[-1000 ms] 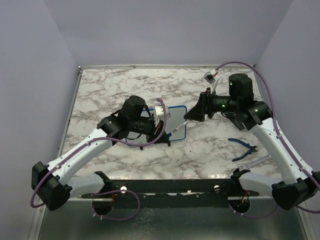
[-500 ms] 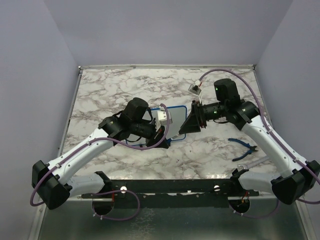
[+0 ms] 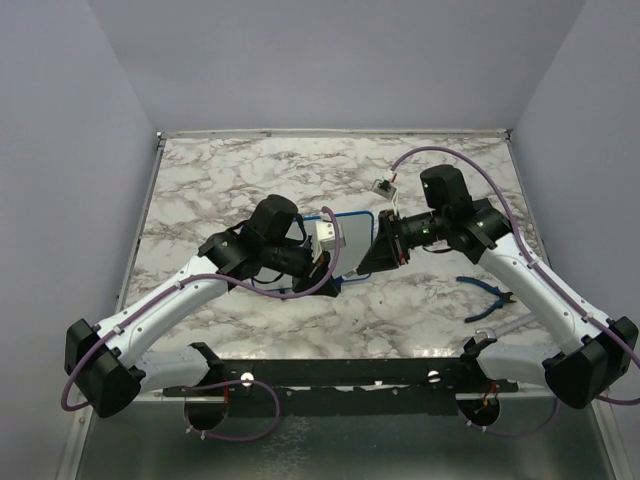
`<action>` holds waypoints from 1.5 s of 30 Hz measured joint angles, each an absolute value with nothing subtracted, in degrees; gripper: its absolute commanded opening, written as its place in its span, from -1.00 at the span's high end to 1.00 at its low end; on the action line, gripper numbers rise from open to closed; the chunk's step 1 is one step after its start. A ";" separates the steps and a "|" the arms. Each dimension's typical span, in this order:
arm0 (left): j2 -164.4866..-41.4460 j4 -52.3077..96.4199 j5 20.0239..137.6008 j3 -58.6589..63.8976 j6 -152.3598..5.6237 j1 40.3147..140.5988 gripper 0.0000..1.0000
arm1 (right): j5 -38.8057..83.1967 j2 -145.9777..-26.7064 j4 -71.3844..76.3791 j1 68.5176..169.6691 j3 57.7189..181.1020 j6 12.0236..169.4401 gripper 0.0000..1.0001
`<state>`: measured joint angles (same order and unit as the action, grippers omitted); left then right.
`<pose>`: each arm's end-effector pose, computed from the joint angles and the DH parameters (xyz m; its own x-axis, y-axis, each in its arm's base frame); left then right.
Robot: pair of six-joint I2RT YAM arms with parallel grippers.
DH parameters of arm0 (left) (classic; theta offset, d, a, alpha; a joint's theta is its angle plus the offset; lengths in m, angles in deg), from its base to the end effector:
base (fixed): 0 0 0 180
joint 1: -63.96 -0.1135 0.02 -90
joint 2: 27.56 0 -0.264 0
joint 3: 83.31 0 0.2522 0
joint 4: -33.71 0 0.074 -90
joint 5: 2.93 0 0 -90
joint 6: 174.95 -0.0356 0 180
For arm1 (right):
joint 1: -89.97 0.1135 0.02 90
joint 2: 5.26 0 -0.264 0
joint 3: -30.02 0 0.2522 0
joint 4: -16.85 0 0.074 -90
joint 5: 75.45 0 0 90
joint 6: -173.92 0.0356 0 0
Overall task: Write a sentence on the whiteboard
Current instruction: Open the whiteboard marker at the center of the board.
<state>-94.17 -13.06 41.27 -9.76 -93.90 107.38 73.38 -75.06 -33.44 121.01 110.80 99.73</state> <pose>0.1578 -0.1845 0.3230 -0.3228 0.4548 -0.8300 0.9407 0.0579 -0.3341 0.1967 0.1539 0.3507 -0.7495 -0.2865 -0.5968 -0.6547 0.1872 0.7324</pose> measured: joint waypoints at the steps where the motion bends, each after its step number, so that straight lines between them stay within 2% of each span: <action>1: -94.15 -13.04 41.25 -9.76 -93.92 107.38 1.00 | 73.21 -75.08 -33.46 121.01 110.80 99.56 0.71; 4: -94.15 -13.28 41.05 -9.61 -93.77 107.49 0.98 | 71.57 -75.17 -33.66 120.97 110.71 98.79 0.96; 6: -94.17 -13.63 41.12 -9.50 -93.48 107.42 0.53 | 70.96 -75.24 -33.70 120.97 110.67 98.53 0.99; 7: -94.21 -13.72 41.18 -9.50 -93.42 107.42 0.22 | 70.91 -75.24 -33.70 120.99 110.58 98.31 0.99; 9: -94.23 -13.65 41.21 -9.45 -93.55 107.44 0.02 | 70.91 -75.24 -33.59 120.99 110.39 98.24 0.99; 11: -94.23 -13.50 41.25 -9.43 -93.66 107.49 -0.02 | 71.09 -75.24 -33.44 121.04 110.14 98.38 0.99; 15: -94.23 -13.11 41.25 -9.43 -93.83 107.49 0.12 | 71.50 -75.24 -33.24 121.04 110.01 98.40 0.99; 21: -94.23 -12.21 41.18 -9.43 -93.81 107.49 0.14 | 72.33 -75.24 -32.96 121.04 109.66 98.40 0.99; 24: -94.23 -11.53 41.14 -9.43 -93.68 107.49 0.36 | 72.64 -75.24 -32.96 121.04 109.34 98.40 0.99; 27: -94.23 -11.23 40.79 -9.43 -93.18 107.49 0.75 | 72.57 -75.24 -32.85 121.01 109.27 98.35 0.99; 28: -94.23 -11.20 40.53 -9.43 -93.07 107.57 0.95 | 72.53 -75.24 -32.81 121.01 109.27 98.24 0.99; 29: -94.23 -11.18 40.25 -9.43 -93.16 107.59 1.00 | 72.46 -75.24 -32.74 121.01 109.27 98.18 0.99; 45: -90.72 -2.11 40.90 -13.56 -91.73 107.59 1.00 | 70.48 -74.27 -38.60 119.75 113.69 91.10 1.00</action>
<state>-90.72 -2.11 40.90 -13.56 -91.73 107.59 70.48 -74.27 -38.60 119.75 113.69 91.10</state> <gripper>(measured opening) 0.080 0.119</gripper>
